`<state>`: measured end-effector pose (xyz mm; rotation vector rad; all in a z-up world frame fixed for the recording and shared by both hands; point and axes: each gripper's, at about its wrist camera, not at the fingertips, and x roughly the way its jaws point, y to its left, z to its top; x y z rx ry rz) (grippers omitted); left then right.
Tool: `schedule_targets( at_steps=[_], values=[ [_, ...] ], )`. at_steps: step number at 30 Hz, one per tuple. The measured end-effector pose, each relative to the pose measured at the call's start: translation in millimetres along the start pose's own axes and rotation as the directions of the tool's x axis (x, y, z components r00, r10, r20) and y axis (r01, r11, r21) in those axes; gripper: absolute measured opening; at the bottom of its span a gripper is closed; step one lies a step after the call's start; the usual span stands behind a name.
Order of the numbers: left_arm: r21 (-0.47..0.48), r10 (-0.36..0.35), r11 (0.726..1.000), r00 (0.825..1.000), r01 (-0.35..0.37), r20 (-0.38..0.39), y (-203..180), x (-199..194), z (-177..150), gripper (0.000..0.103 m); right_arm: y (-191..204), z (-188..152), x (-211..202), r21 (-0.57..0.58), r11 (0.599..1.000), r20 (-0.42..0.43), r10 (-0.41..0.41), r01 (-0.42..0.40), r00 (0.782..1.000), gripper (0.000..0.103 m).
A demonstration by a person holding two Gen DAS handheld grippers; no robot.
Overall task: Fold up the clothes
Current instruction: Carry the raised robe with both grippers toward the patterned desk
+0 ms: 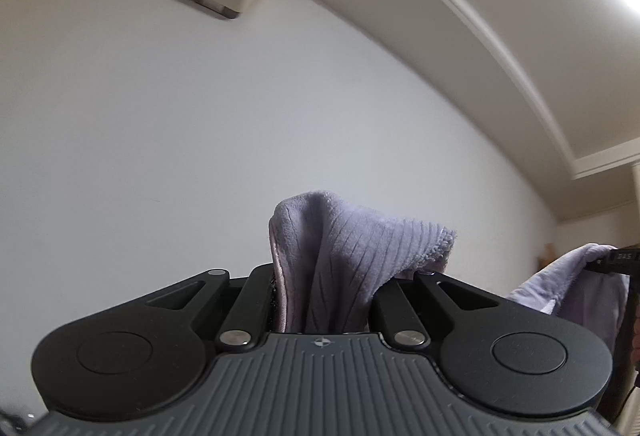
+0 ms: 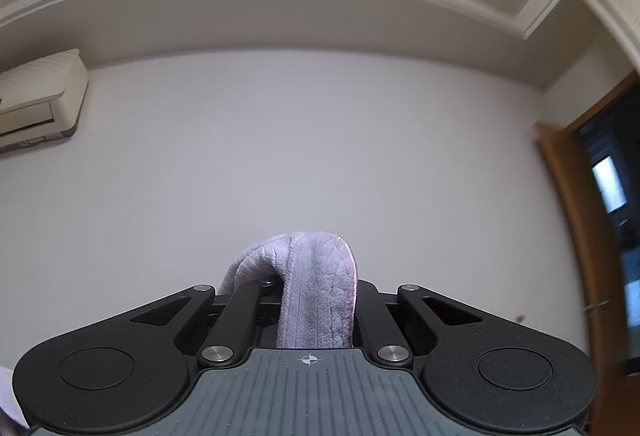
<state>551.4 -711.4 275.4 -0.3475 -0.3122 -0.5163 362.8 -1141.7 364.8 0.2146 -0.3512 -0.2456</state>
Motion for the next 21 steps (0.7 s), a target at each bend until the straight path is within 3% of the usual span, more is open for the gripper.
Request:
schedule_targets(
  at_steps=[3, 5, 9, 13, 16, 18, 21],
  values=[
    [0.021, 0.097, 0.995, 0.995, -0.097, 0.024, -17, 19, -11, 0.008, -46, 2, 58, 0.036, 0.994, -0.028, 0.103, -0.102, 0.994, 0.006],
    [0.029, 0.170, 0.985, 0.985, -0.170, 0.012, -23, 41, -25, 0.008, -56, -11, 91, 0.040, 0.986, -0.067, 0.165, -0.162, 0.984, 0.006],
    [0.043, 0.321, 0.947, 0.946, -0.319, -0.047, -25, 89, -60, 0.008, -82, -53, 184, 0.024, 0.980, -0.218, 0.200, -0.200, 0.955, 0.006],
    [0.093, 0.508, 0.860, 0.856, -0.501, -0.092, -14, 130, -113, 0.008, -91, -126, 268, 0.019, 0.972, -0.337, 0.227, -0.234, 0.914, 0.006],
    [0.166, 0.619, 0.781, 0.782, -0.603, -0.072, -10, 154, -156, 0.008, -83, -183, 312, -0.061, 0.958, -0.369, 0.239, -0.280, 0.898, 0.006],
    [0.258, 0.677, 0.721, 0.734, -0.643, -0.062, -8, 167, -190, 0.008, -77, -227, 337, -0.105, 0.946, -0.392, 0.245, -0.308, 0.887, 0.006],
    [0.400, 0.732, 0.652, 0.671, -0.644, -0.114, 4, 189, -253, 0.009, -78, -306, 352, -0.136, 0.929, -0.456, 0.250, -0.344, 0.855, 0.006]
  ],
)
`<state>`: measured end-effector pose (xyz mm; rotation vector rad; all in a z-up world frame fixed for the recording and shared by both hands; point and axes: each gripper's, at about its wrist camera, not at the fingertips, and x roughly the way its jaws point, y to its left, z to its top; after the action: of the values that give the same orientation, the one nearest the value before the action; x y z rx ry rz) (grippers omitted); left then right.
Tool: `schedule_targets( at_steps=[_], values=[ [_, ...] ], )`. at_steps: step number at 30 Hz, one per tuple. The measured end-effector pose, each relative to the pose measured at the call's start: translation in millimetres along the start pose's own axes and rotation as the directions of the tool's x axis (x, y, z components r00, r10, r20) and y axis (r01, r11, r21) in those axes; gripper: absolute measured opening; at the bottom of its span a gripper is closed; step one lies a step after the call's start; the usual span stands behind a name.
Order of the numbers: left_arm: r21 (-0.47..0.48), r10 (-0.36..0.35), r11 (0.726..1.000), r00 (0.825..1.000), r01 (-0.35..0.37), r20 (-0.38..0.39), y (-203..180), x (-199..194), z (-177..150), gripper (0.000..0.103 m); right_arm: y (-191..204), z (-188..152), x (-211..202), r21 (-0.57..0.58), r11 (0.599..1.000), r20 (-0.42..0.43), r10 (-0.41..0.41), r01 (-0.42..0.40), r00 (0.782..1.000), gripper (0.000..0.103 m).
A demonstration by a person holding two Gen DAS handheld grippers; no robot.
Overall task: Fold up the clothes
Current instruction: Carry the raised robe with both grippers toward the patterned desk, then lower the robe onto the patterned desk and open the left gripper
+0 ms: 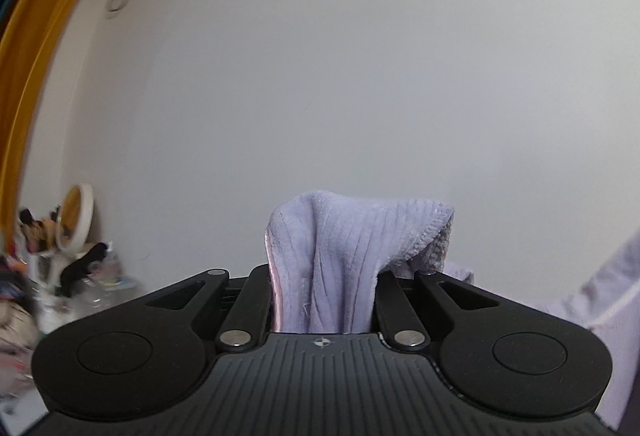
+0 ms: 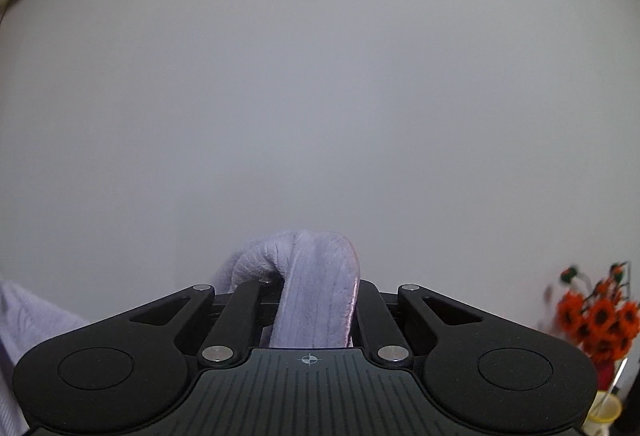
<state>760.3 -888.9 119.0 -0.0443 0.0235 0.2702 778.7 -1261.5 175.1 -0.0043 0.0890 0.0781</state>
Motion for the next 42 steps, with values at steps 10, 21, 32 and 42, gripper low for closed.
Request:
schedule_targets(
  at_steps=[10, 21, 32, 42],
  values=[
    [0.119, -0.093, 0.974, 0.818, 0.193, -0.568, -38, 0, -210, 0.009, 2, -289, 83, -0.084, 0.992, -0.517, 0.034, -0.090, 0.855, 0.006],
    [0.073, -0.354, 0.880, 0.749, 0.470, -0.560, -102, -49, -192, 0.010, -92, -285, 12, 0.239, 0.940, -0.573, -0.065, 0.242, 0.817, 0.006],
    [0.083, -0.534, 0.479, 0.365, 0.874, -0.763, -196, -120, -228, 0.081, -154, -307, -48, 0.205, 0.884, -0.666, -0.189, 0.420, 0.722, 0.049],
    [0.092, -0.509, 0.701, 0.586, 0.708, -0.630, -88, -116, -209, 0.094, -114, -274, -103, 0.392, 0.866, -0.580, -0.030, 0.310, 0.814, 0.057]
  ],
)
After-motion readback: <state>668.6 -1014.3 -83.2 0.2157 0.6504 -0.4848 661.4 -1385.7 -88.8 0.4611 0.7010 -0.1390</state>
